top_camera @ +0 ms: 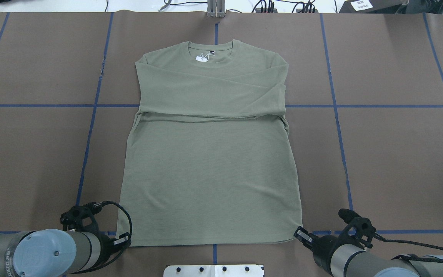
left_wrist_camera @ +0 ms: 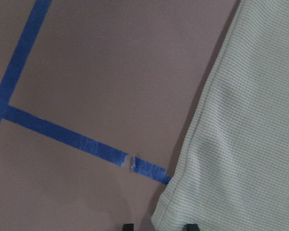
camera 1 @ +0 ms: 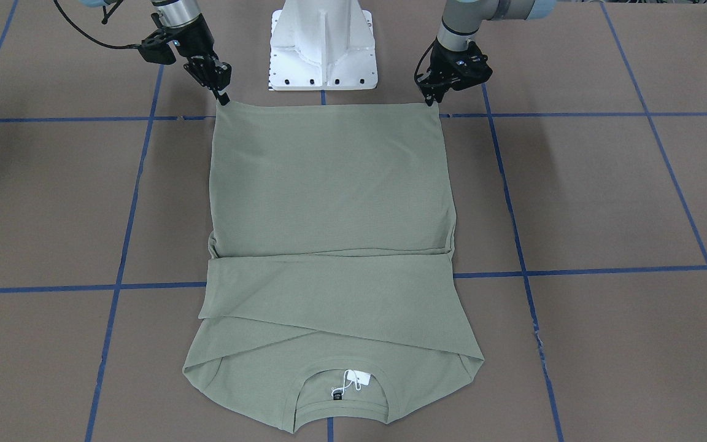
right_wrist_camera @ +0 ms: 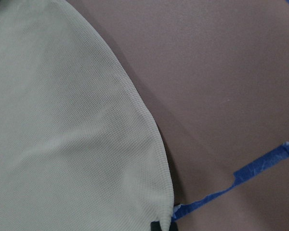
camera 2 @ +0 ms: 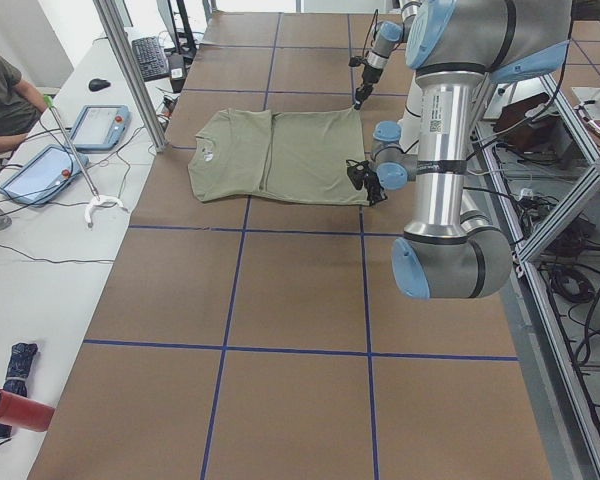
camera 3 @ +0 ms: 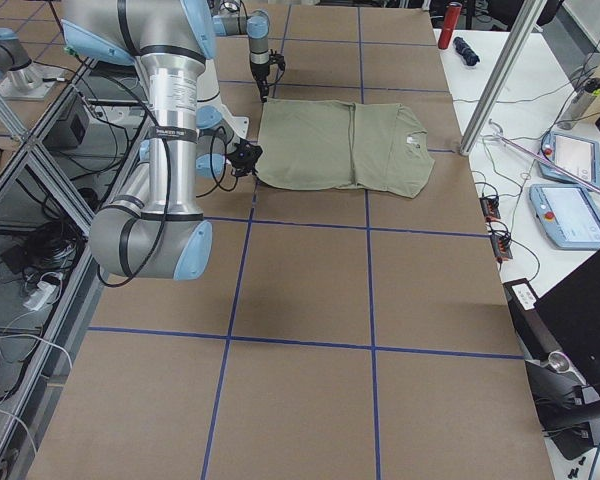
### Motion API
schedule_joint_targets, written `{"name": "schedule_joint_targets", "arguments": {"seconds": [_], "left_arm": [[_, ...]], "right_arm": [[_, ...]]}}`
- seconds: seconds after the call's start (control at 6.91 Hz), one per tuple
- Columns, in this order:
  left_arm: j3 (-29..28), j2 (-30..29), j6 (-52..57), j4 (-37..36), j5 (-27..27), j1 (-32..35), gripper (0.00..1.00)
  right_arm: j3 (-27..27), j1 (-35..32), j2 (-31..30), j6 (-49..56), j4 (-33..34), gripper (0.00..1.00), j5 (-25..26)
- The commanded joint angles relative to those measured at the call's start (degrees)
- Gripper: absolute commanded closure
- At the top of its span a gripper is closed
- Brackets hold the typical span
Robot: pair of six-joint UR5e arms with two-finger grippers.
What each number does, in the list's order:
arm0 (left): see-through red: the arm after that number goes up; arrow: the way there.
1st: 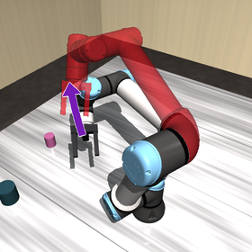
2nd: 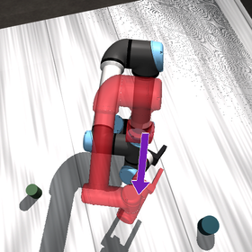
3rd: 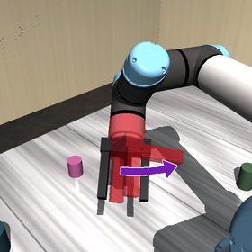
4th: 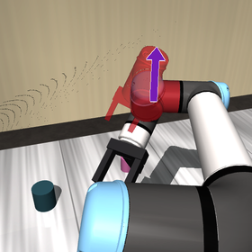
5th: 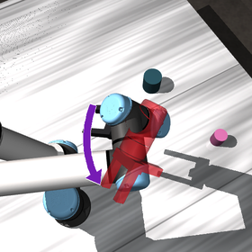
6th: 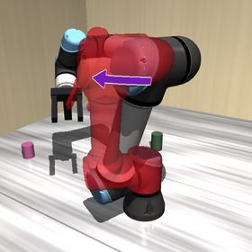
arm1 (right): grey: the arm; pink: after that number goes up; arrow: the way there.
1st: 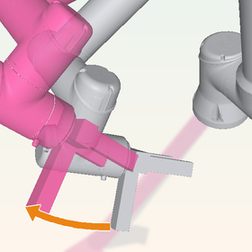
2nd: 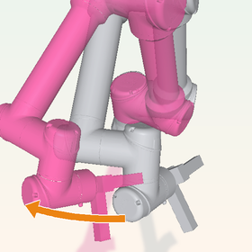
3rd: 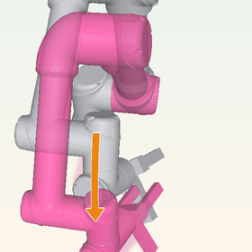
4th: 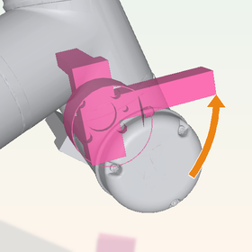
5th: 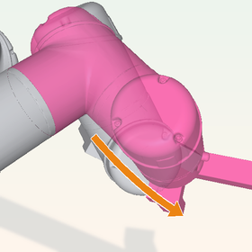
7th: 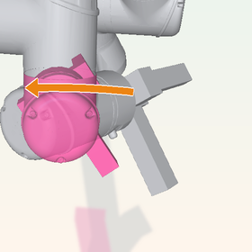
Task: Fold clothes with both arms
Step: 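Move the left gripper to the other hem corner and grasp both hem corners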
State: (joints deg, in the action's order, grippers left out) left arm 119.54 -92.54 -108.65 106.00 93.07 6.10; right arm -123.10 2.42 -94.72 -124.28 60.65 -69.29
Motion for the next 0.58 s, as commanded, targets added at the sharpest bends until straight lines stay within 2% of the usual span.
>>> {"name": "schedule_joint_targets", "arguments": {"seconds": [0.0, 0.43], "left_arm": [[0.9, -0.2, 0.2, 0.0, 0.0, 0.9, 1.0], [5.1, 0.4, -0.5, -0.1, 0.2, 1.1, 1.0]], "right_arm": [[0.0, -0.3, 0.0, 0.1, 0.0, 1.0, 0.0], [-1.3, -0.5, -0.5, 0.0, 0.0, 1.0, 0.0]]}}
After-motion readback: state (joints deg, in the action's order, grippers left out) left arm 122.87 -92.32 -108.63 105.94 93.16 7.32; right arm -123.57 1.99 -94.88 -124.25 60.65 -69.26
